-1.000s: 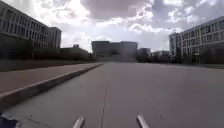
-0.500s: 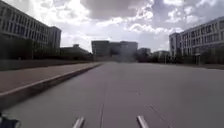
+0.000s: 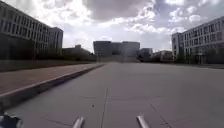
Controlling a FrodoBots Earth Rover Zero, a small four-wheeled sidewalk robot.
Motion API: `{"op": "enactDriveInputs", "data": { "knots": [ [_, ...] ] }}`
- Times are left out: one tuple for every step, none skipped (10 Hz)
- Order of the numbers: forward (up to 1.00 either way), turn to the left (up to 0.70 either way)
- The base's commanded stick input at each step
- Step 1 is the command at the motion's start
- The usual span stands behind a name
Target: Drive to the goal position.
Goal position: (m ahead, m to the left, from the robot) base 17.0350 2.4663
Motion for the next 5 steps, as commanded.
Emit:
{"op": "enactDriveInputs", "data": {
  "knots": [
    [0.70, 0.00],
    [0.70, 0.00],
    [0.70, 0.00],
    [0.70, 0.00],
    [0.70, 0.00]
  ]
}}
